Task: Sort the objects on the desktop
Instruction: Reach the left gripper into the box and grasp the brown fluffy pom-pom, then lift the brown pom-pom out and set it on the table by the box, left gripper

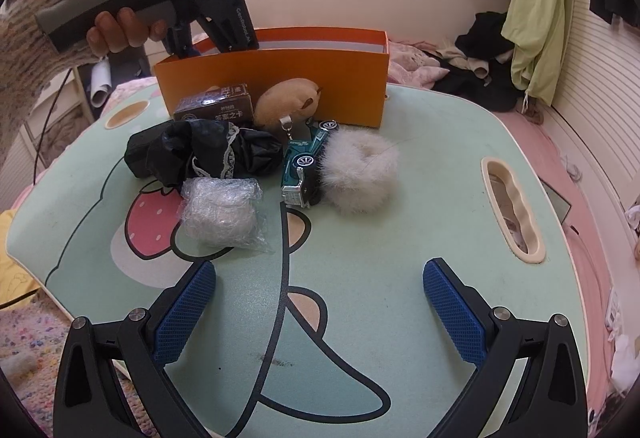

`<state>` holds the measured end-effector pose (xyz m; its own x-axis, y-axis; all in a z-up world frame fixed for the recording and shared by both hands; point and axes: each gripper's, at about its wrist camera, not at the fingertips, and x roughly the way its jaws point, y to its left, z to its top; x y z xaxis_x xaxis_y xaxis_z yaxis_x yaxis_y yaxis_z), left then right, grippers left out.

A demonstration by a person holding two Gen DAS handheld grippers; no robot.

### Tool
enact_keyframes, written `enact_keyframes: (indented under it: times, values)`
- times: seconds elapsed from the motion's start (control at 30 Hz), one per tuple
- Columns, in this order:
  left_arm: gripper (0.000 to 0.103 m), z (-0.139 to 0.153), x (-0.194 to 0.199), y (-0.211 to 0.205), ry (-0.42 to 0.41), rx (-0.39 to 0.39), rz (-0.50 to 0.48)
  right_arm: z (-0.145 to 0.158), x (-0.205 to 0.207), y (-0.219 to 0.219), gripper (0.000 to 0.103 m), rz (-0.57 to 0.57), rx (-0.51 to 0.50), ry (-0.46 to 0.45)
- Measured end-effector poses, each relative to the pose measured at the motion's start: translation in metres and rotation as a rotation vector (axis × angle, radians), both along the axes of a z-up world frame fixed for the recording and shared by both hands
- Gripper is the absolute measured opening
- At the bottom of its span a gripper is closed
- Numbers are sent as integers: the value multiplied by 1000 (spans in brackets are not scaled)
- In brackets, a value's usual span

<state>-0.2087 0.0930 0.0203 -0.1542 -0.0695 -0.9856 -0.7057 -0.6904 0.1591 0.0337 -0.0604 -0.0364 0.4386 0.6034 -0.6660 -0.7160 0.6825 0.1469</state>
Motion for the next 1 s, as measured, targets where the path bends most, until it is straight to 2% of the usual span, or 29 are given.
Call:
enact_keyframes:
  times: [0.07,0.1,0.17,0.27,0.3,0.33,0.43,0.6,0.67,0.7,0.73,0.83,0.9,0.93,1.0]
  values:
    - [46,-1,4,1,50,-4,-25,0,0,0,103,-3,1,1]
    - [24,0,6,2,42,23,-43,0,0,0,103,-4,2,1]
    - [21,0,5,0,18,38,-38,1,0,0,103,-10,2,1]
    - [15,4,3,-1,38,56,-45,0,0,0,103,-17,3,1]
    - [4,8,1,-2,28,76,-42,0,0,0,103,-18,2,1]
    - [0,14,-1,-4,16,107,-37,0,0,-1,103,-20,3,1]
    - [0,36,-2,-10,7,190,-34,0,-1,0,103,-28,4,2]
    - [0,73,3,-19,16,279,-57,0,0,0,103,-30,4,2]
    - [0,77,4,-21,-2,288,-63,0,-1,0,103,-32,5,2]
    - [3,71,4,-20,-27,255,-63,0,-1,0,103,-34,5,2]
    - [12,63,2,-18,-52,204,-56,0,-1,0,103,-34,4,2]
    - [15,35,-2,-13,-80,74,-25,0,-1,0,103,-37,5,1]
    - [16,22,-3,-7,-94,29,-28,0,-1,0,103,-40,6,2]
    - [24,17,-4,-4,-87,7,-27,0,-1,-1,103,-41,6,2]
    - [30,9,-7,1,-80,-31,-24,0,-1,0,103,-46,8,2]
